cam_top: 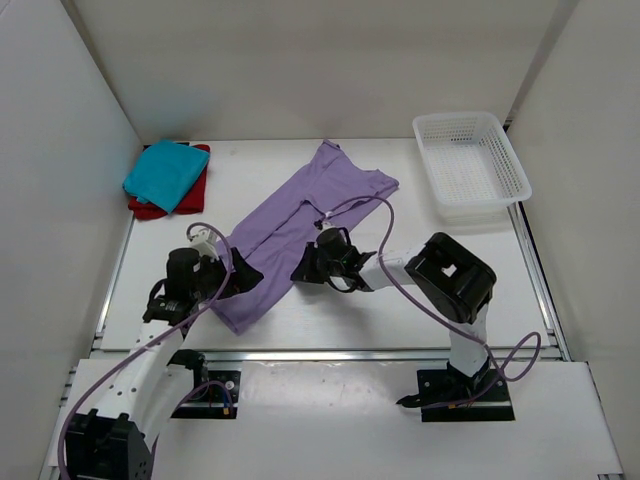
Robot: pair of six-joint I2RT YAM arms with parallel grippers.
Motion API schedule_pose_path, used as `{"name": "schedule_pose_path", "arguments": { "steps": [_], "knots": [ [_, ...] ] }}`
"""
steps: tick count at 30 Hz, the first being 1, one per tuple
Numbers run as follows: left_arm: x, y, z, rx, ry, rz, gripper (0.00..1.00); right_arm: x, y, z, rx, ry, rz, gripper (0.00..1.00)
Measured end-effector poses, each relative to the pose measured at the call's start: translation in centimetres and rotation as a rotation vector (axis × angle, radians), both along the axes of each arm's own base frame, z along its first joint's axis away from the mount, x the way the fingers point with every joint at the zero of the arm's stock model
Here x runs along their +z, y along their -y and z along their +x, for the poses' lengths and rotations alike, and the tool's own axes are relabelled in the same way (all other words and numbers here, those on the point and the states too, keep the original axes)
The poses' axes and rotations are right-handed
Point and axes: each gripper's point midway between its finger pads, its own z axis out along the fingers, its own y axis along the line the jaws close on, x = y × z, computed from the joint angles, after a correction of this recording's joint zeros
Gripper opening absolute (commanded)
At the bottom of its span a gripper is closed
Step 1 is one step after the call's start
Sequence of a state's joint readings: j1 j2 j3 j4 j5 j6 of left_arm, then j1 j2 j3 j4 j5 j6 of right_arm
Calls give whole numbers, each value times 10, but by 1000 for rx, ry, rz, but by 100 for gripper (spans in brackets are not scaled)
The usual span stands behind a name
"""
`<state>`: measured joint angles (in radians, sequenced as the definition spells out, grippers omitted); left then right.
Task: Fold and stack the t-shirts
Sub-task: Rotate the tshirt 90 degrees
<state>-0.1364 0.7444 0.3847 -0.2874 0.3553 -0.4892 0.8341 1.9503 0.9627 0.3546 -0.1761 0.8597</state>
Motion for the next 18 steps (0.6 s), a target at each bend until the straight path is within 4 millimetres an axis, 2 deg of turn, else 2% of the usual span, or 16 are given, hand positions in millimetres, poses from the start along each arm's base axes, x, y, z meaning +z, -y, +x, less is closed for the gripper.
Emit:
{"name": "schedule_pose_path", "arguments": {
  "steps": [2,4,5,8,10,11,12,13,14,16,18],
  "knots": [
    [-1,0,1,-3,-6,6,98,1,9,-3,-3,-1,2,0],
    [-5,0,0,-8,-22,13,99,-1,32,-11,-8,-8,-11,0],
    [-7,1,-1,-12,-30,18,98,0,50,-14,-18,-13,-21,0],
    [-12,8,-5,-45,-47,40,98,-1,124,-14,-106,-31,-62,0],
    [-14,18,-10,-84,-48,66,99,-2,170,-11,-174,-47,-80,6],
    [-15,24,-13,-110,-47,86,99,-2,189,-8,-201,-53,-88,18],
    [-17,32,-17,-143,-48,109,98,-1,202,-7,-219,-58,-95,24],
    [-20,41,-23,-180,-56,130,99,1,210,-5,-221,-51,-103,34],
    [-23,47,-27,-210,-66,146,99,3,214,-6,-216,-46,-106,40],
    [-32,55,-36,-253,-97,183,99,10,218,-15,-196,-25,-115,46],
    [-40,55,-41,-264,-121,219,99,15,224,-29,-184,-5,-118,47]
  ]
}}
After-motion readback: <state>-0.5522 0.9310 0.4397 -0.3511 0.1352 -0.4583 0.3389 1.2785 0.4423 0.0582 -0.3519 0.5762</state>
